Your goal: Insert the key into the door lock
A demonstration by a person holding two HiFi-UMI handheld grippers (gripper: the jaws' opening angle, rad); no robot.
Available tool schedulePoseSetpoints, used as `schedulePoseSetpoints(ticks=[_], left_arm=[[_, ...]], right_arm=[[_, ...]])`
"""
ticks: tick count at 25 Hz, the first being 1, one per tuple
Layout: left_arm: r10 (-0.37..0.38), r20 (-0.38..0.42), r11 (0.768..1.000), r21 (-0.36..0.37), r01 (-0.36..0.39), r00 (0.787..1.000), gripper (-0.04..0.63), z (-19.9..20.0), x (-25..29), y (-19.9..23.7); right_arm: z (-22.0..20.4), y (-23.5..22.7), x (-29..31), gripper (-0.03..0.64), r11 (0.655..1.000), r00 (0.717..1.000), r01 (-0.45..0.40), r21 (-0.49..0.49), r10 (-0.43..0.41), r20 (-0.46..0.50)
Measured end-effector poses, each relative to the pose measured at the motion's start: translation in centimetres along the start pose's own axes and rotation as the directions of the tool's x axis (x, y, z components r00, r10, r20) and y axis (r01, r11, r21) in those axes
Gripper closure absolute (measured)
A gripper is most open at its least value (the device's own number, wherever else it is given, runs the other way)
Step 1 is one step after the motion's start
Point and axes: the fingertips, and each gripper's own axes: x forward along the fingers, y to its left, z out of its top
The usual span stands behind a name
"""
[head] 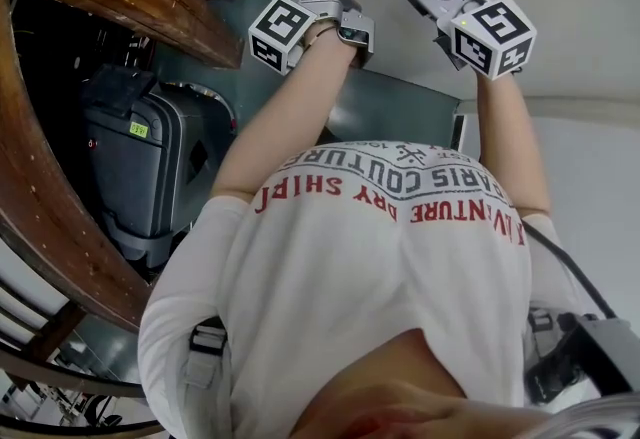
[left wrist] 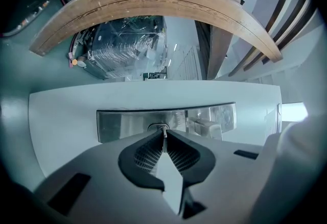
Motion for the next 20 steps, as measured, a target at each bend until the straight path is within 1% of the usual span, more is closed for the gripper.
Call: schedulePoseSetpoints(ticks=[5,8,9,11,13,15,16,17,18,19,20], left_arm=[[-0.006,-0.015,1.000,0.003,0.006,1.000,0.572,-0.1,0.1,0.2],[-0.059,-0.059,0.998,-0.011,0.058,0.997,0.571,-0.4,0.1,-0.1],[-0.070,-0.080,0.998,-0.003,0.071,0.994,0.571,-0.6,0.0,-0.3],[-0.071,-0.118,0.996,0.048,0.078,0.990,0.539,-0.8,-0.5,-0.4],[-0.058,-0.153,0.990,0.119,0.076,0.987,0.518,-0.8,-1.8,-0.4],[-0.057,-0.202,0.974,0.202,0.099,0.978,0.518,-0.8,-3.7,-1.3],[-0.066,-0.241,0.960,0.250,0.128,0.968,0.518,-1.2,-4.9,-2.2],[-0.075,-0.290,0.936,0.310,0.168,0.954,0.518,-1.8,-6.3,-3.4],[-0.075,-0.344,0.899,0.383,0.213,0.936,0.520,-2.7,-8.0,-4.8],[-0.065,-0.394,0.844,0.468,0.261,0.917,0.520,-3.6,-9.8,-6.2],[-0.043,-0.433,0.770,0.560,0.306,0.900,0.520,-4.5,-11.7,-7.6]], right_arm=[[-0.2,0.0,0.1,0.469,1.000,1.000,0.002,-0.001,-0.002,0.002],[-0.1,-0.1,0.2,0.469,1.000,1.000,0.023,-0.012,-0.023,0.003],[-0.1,-0.2,0.2,0.468,0.999,0.999,0.036,-0.025,-0.036,-0.004],[0.2,-0.3,-0.2,0.468,0.997,0.998,0.059,-0.045,-0.060,-0.012],[0.7,-0.4,-1.2,0.468,0.996,0.997,0.082,-0.034,-0.082,0.003],[1.4,0.1,-2.8,0.468,0.996,0.996,0.084,-0.020,-0.084,0.025],[1.6,0.8,-3.7,0.468,0.997,0.997,0.072,-0.018,-0.071,0.028],[1.7,1.8,-4.5,0.470,0.999,0.998,0.051,-0.018,-0.050,0.023],[1.6,3.1,-5.4,0.471,1.000,1.000,0.021,-0.014,-0.021,0.016],[1.4,4.6,-6.2,0.471,1.000,1.000,-0.014,-0.005,0.014,0.008],[1.0,6.0,-7.1,0.494,0.999,0.999,-0.047,0.011,0.047,0.002]])
